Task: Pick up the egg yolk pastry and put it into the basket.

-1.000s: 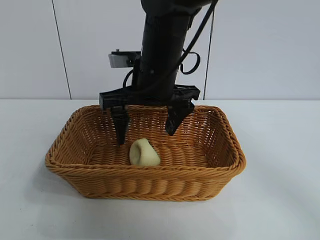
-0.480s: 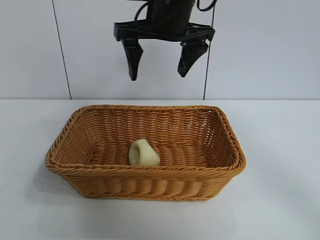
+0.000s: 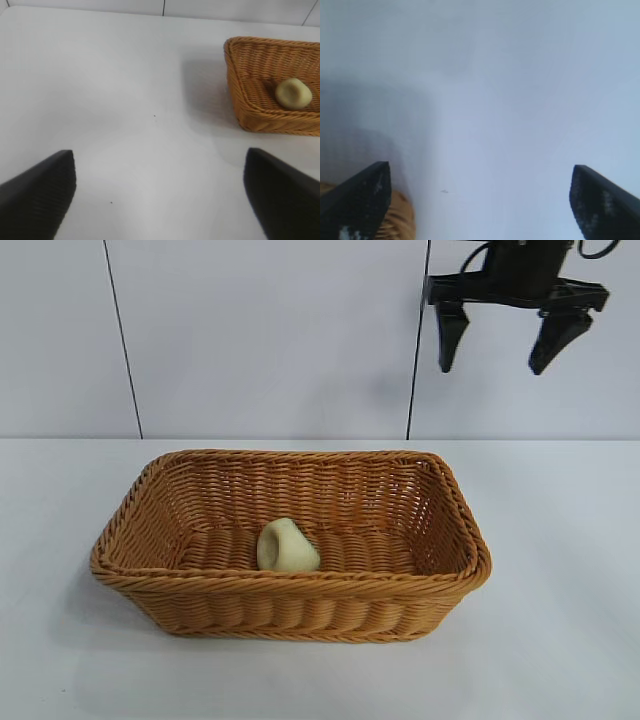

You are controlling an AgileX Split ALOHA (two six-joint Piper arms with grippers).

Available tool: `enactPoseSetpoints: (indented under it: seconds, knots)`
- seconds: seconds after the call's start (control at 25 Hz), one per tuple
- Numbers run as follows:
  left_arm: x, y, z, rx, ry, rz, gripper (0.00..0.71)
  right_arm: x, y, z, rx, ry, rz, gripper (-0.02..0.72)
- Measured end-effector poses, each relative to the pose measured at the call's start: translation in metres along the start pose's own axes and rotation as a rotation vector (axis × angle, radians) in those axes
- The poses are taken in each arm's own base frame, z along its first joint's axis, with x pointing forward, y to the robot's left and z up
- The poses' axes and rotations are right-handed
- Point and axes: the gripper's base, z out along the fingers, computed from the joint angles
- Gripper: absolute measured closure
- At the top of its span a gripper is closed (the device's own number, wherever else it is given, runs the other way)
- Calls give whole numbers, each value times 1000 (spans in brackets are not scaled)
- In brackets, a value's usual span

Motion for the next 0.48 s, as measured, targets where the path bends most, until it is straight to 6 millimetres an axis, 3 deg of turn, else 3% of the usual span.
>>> enactPoseSetpoints:
  seconds: [0.2,0.36,0.48]
  knots:
    - [0,0,0,0,0,0,57,-2,-47,0,32,0,88,8]
    - [0,0,0,0,0,0,57,1,-53,2,34,14,99,8]
    - [0,0,0,0,0,0,57,15,-52,3,32,61,94,8]
